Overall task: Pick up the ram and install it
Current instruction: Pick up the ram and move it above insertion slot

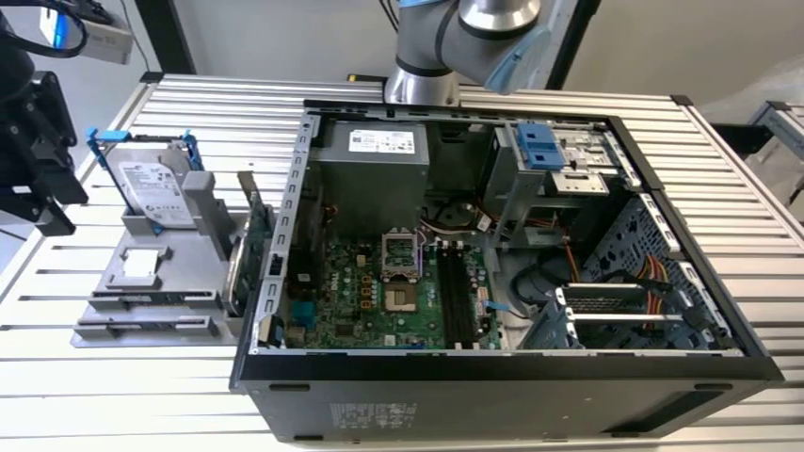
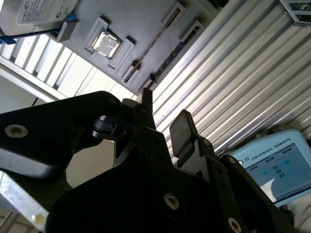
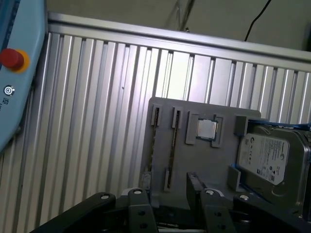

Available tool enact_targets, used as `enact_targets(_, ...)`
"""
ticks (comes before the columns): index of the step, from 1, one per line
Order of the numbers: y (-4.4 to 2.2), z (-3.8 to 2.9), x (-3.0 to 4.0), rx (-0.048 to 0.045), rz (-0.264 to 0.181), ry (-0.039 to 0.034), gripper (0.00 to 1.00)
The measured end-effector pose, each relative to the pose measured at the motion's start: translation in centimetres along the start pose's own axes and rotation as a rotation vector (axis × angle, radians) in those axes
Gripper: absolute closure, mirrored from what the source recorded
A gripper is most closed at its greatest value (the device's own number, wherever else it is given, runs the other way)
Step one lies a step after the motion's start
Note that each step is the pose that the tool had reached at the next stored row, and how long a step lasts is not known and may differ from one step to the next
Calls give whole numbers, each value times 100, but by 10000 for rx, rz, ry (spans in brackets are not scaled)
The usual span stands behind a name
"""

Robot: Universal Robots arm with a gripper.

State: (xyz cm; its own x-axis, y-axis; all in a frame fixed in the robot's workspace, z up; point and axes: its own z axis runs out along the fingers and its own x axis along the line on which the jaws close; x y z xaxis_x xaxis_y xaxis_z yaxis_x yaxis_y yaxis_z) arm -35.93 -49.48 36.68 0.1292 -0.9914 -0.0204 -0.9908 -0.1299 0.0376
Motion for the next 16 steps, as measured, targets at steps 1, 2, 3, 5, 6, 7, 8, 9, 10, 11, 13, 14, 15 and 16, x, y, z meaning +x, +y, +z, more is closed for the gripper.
enact_targets(1, 0, 3, 0, -1, 0, 1, 0)
enact_targets(2, 0, 8, 0, -1, 0, 1, 0)
enact_targets(3, 0, 13, 0, 0, 0, 0, 0)
enact_targets(5, -1, 21, 0, 0, 1, 1, 0)
enact_targets(6, -1, 25, 0, -1, 1, 1, 0)
enact_targets(7, -1, 30, 1, -1, 1, 1, 0)
enact_targets(8, -2, 34, 1, -1, 1, 1, 0)
enact_targets(9, -3, 39, 1, 0, 1, 0, 0)
enact_targets(10, -3, 43, 1, 0, 0, 0, 0)
enact_targets(11, -4, 47, 1, -1, 1, 1, 0)
enact_targets(13, -5, 55, 1, -1, 0, 1, 0)
enact_targets(14, -10, 85, 3, -1, 1, 1, 0)
enact_targets(15, -10, 90, 3, -1, 1, 1, 0)
enact_targets(16, -11, 93, 3, -1, 0, 1, 0)
